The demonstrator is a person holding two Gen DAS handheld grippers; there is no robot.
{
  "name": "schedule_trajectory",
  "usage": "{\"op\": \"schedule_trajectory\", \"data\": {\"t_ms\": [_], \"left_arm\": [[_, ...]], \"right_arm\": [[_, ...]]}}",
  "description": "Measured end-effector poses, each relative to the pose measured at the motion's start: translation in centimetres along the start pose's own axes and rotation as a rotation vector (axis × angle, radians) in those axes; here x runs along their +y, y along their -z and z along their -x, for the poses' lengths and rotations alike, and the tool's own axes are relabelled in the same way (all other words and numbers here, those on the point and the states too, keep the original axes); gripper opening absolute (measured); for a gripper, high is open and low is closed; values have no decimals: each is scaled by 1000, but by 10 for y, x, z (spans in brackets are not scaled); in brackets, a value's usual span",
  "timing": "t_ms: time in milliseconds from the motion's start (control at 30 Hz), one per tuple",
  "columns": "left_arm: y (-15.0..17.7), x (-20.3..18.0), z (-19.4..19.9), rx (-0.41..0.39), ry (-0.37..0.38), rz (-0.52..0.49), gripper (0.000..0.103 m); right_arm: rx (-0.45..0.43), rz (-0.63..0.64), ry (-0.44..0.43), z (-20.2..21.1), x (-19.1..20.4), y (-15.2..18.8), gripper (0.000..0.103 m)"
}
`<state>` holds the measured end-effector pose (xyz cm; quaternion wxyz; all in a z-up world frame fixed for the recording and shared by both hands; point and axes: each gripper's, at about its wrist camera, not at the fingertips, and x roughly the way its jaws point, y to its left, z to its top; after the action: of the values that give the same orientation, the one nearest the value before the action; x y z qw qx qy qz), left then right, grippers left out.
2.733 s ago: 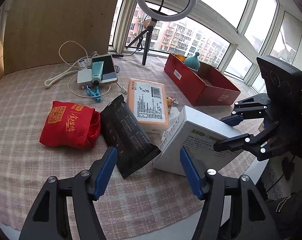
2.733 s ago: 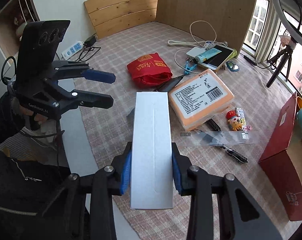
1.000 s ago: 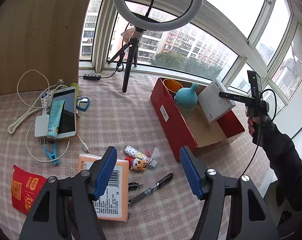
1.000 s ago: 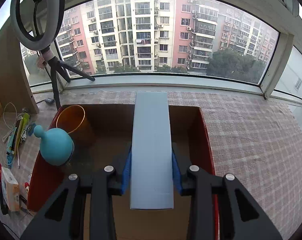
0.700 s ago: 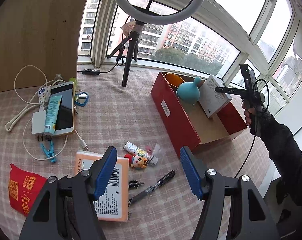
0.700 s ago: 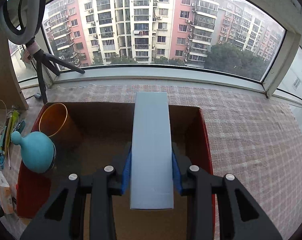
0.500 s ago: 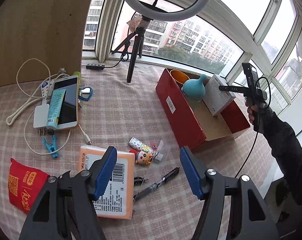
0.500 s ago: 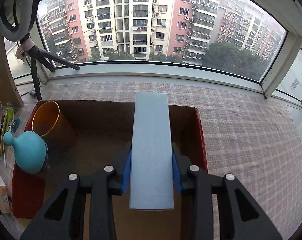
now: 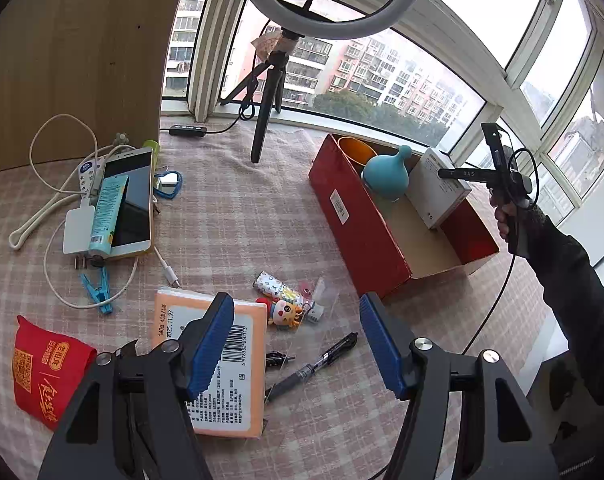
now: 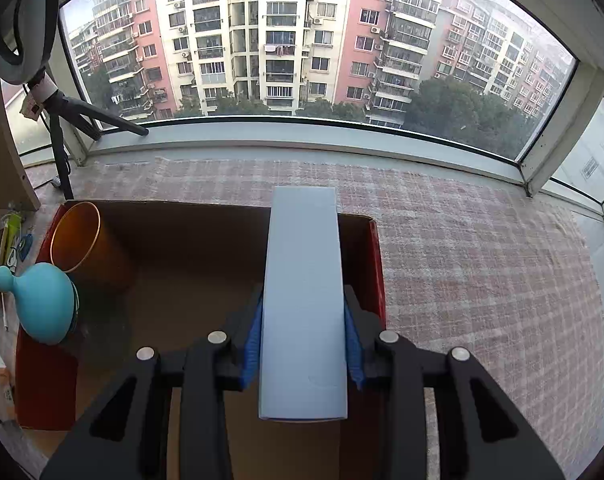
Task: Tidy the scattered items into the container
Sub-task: 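Lower the white box into the red box and open the right gripper, then move the right gripper to the black wet-wipes pack and grasp it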
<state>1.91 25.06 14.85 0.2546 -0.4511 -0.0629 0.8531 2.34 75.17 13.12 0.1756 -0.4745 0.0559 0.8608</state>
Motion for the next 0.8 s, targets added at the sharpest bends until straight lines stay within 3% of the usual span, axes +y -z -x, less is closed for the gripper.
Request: {"op": "schedule_trajectory", "data": {"t_ms": [367, 467, 633, 733, 800], "left_arm": [[1, -2, 2, -4, 7, -9, 62], [2, -1, 5, -8, 6, -10, 62], [7, 8, 13, -14, -8, -8, 62], [14, 25, 24, -20, -55, 4, 62], [23, 43, 33, -17, -90, 30, 62]], "right_arm": [[4, 19, 28, -3, 5, -2, 44], [-60, -20, -3, 24, 2, 5, 49], [-166, -87, -55, 68, -3, 15, 50], [-233, -125, -91, 96, -5, 23, 50], [-297, -124, -165, 125, 7, 42, 51]]}}
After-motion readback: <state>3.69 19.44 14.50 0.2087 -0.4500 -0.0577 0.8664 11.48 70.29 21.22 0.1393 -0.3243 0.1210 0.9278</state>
